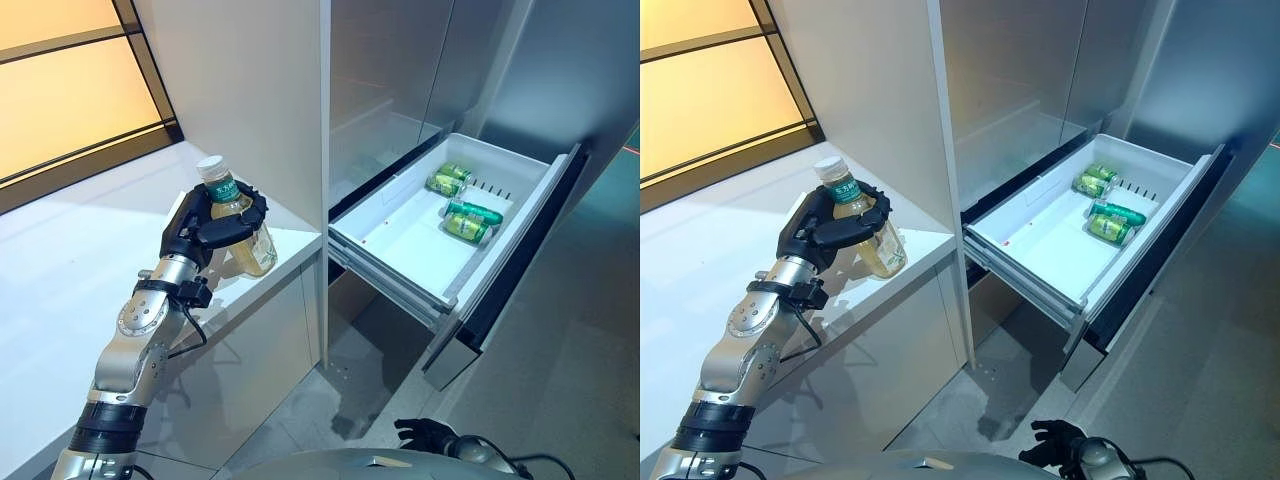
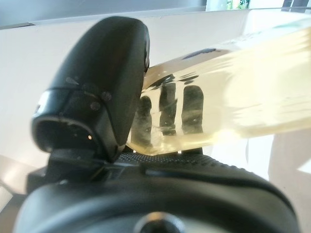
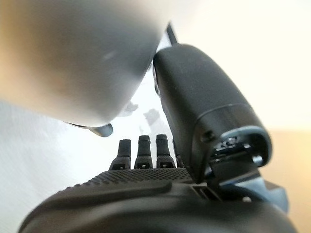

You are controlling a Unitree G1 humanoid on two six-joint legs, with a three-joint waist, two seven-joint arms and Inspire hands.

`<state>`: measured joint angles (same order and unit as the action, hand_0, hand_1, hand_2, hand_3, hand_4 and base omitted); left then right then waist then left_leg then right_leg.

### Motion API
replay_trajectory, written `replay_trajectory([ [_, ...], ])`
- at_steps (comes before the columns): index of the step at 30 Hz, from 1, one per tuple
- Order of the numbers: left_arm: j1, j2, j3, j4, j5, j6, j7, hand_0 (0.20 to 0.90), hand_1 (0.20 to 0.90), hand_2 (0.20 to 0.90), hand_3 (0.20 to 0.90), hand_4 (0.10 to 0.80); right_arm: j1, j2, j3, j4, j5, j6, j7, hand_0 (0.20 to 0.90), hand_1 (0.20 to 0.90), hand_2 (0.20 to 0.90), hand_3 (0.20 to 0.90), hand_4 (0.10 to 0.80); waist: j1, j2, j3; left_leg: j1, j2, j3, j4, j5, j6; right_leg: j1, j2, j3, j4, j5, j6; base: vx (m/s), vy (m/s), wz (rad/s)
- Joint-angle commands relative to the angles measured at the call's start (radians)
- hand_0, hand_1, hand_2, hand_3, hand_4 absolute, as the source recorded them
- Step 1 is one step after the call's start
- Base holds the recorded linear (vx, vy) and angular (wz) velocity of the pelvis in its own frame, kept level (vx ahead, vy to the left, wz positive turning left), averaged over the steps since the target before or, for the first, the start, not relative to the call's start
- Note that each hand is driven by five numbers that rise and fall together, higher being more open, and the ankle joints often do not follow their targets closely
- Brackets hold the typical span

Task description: Put drinks into fridge and close the fridge

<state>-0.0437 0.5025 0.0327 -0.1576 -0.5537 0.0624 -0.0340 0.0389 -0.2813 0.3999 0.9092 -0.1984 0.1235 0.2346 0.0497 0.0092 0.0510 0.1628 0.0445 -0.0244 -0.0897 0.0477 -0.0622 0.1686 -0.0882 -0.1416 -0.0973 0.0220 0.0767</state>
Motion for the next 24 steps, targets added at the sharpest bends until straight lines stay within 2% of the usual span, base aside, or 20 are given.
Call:
replay_trajectory([
  [1,-0.154,0.032,0.008,-0.087,-0.020,-0.130,0.012,0.300,0.300,0.300,0.200,0.100,-0.019,-0.025,0.077,-0.084,-0.124,-0.015,0.093,0.900,0.900,0.900,0.900,0.800,0.008,-0.019,0.003,-0.015,-0.103,-0.072,0.002,-0.061,0.080,-0.002,0.055,0.002,0.024,-0.017,-0.025,-0.032,0.001,0.03],
  [10,-0.116,0.026,-0.005,-0.102,-0.009,-0.177,-0.003,0.300,0.300,0.300,0.200,0.100,-0.048,-0.095,0.118,-0.343,-0.308,-0.020,0.158,0.900,0.900,0.900,0.900,0.800,0.010,-0.027,0.006,-0.010,-0.103,-0.077,0.002,-0.059,0.077,0.005,0.053,-0.001,0.023,-0.016,-0.026,-0.008,0.002,0.00],
  [13,-0.106,0.025,-0.006,-0.109,-0.009,-0.197,-0.007,0.300,0.300,0.300,0.200,0.100,-0.054,-0.120,0.109,-0.426,-0.301,-0.038,0.185,0.900,0.900,0.900,0.900,0.800,0.008,-0.030,0.008,-0.014,-0.104,-0.076,0.002,-0.048,0.077,0.000,0.052,-0.002,0.026,-0.008,-0.028,-0.014,0.007,0.00],
  [19,-0.085,0.024,-0.003,-0.118,-0.030,-0.252,-0.049,0.300,0.300,0.300,0.200,0.100,-0.069,-0.185,0.056,-0.593,-0.282,-0.129,0.288,0.900,0.900,0.900,0.900,0.800,0.002,-0.036,0.009,-0.013,-0.106,-0.073,0.002,-0.046,0.079,-0.004,0.053,0.005,0.030,-0.005,-0.027,-0.011,0.010,0.00],
  [22,-0.073,0.026,0.005,-0.130,-0.037,-0.288,-0.069,0.300,0.300,0.300,0.200,0.100,-0.066,-0.212,0.029,-0.659,-0.201,-0.145,0.345,0.900,0.900,0.900,0.900,0.800,-0.001,-0.037,0.010,-0.014,-0.107,-0.072,0.002,-0.044,0.079,-0.006,0.054,0.010,0.031,-0.003,-0.026,-0.012,0.006,0.00],
  [24,-0.071,0.012,0.012,-0.121,-0.034,-0.326,-0.100,0.300,0.300,0.300,0.200,0.100,-0.051,-0.171,0.068,-0.538,-0.230,-0.294,0.222,0.900,0.900,0.900,0.900,0.800,-0.001,-0.032,0.011,-0.016,-0.108,-0.073,0.002,-0.045,0.080,-0.007,0.055,0.013,0.030,-0.004,-0.026,-0.039,0.031,-0.02],
])
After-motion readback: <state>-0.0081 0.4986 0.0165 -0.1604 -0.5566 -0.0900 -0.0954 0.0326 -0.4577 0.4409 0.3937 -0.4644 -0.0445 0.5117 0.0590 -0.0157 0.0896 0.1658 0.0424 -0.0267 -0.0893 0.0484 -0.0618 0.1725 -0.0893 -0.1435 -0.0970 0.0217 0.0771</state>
